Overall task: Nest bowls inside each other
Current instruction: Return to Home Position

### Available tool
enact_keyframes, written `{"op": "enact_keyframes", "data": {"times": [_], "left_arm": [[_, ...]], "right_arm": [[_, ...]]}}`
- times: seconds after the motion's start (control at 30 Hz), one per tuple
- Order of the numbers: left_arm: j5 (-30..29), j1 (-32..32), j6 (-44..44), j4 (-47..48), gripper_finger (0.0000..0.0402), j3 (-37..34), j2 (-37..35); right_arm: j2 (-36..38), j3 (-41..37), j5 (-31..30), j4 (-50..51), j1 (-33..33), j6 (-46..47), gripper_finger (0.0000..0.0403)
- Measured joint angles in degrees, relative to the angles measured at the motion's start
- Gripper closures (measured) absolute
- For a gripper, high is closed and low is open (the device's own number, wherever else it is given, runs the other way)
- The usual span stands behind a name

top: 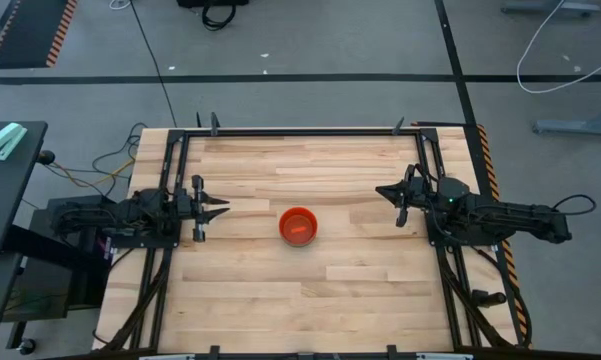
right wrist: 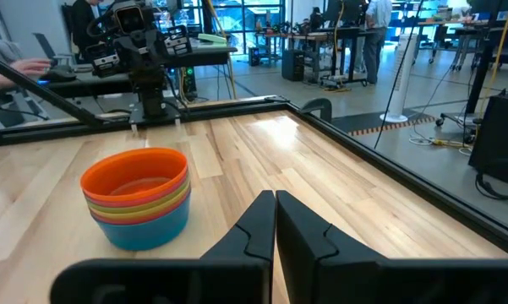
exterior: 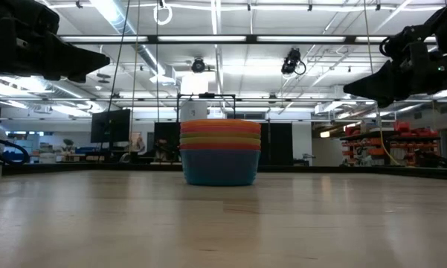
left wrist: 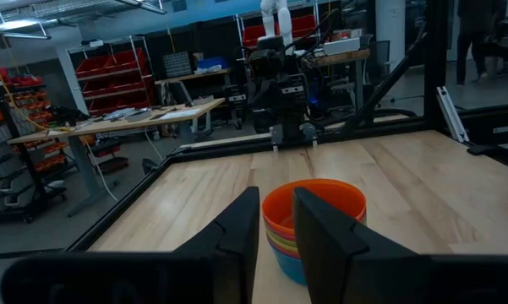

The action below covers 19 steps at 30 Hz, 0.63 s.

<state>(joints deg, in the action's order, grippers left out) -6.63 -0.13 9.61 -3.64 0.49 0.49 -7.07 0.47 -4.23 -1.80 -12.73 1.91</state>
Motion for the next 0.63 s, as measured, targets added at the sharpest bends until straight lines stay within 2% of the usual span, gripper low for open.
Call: {"op": "enact_keyframes", "data": {"times": [0.37, 0.63], "left_arm": [[0.0, 0.0, 0.0, 0.01, 0.0312, 0.0, 0.0], [0.0, -0.01, 0.0, 0.0, 0.0321, 0.0, 0.0]], "right_arm": [[0.0, 0.0, 0.0, 0.0, 0.0, 0.0, 0.0384], [0.0, 0.0, 0.0, 0.0, 0.0, 0.0, 0.0384]]}}
